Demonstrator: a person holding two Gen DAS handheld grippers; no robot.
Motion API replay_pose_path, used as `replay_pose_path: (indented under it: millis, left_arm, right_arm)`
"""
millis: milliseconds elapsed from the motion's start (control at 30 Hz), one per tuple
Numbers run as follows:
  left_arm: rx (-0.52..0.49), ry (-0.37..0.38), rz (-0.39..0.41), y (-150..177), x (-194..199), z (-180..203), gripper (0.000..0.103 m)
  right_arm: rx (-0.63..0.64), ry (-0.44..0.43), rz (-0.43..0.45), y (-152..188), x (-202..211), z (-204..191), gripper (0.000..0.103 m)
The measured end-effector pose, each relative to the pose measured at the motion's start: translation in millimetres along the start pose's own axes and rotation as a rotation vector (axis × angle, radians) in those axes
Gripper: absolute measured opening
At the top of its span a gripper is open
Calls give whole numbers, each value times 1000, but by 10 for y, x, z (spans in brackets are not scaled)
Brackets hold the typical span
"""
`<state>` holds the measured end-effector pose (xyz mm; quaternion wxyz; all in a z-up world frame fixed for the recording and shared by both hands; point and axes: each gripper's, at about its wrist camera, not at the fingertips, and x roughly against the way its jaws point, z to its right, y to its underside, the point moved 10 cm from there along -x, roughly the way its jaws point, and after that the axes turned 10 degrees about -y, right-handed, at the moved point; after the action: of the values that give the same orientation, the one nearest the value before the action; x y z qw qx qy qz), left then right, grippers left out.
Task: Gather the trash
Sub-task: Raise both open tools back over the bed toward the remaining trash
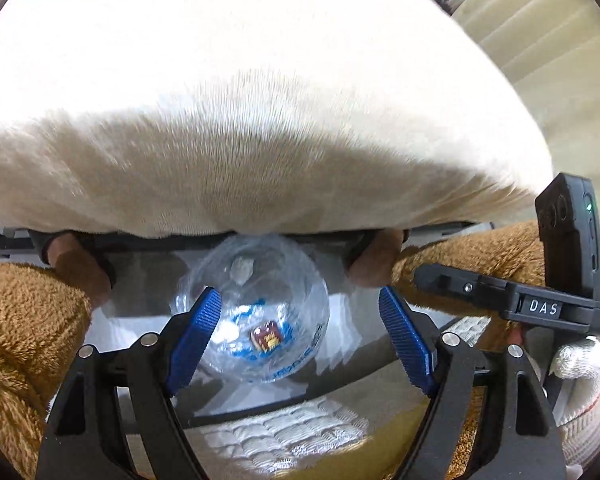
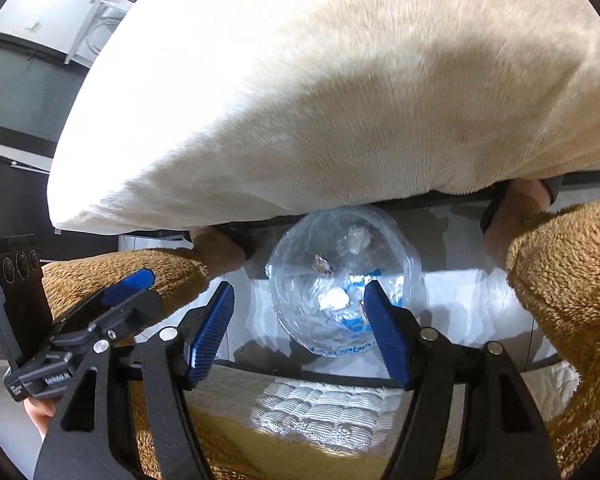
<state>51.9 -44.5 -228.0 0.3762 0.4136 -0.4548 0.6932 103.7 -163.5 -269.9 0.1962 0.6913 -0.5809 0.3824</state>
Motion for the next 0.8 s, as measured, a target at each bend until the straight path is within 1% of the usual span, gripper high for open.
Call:
replay_pose_path:
  millis: [67, 133, 267, 500, 667, 800]
  left_arm:
    - [0, 14, 45, -26, 102, 12, 80]
    - [-1, 30, 96, -57, 221, 27, 80]
    - [-8, 45, 186, -108, 425, 53, 80]
    - [-59, 64, 353, -196, 835, 197, 80]
    - [-63, 74, 413, -330, 1024, 199, 80]
    - [-57, 77, 440, -478, 1115, 156, 80]
  right_arm:
    - [19, -6, 15, 22, 54, -52, 67]
    - [44, -22, 49, 15, 143, -131, 67]
    - [122, -60, 151, -7, 392, -308, 67]
    - [241, -97, 299, -67, 811, -533, 67]
    - [320, -104, 382, -215, 1087, -663, 67]
    - [354, -102, 408, -410, 1183, -764, 67]
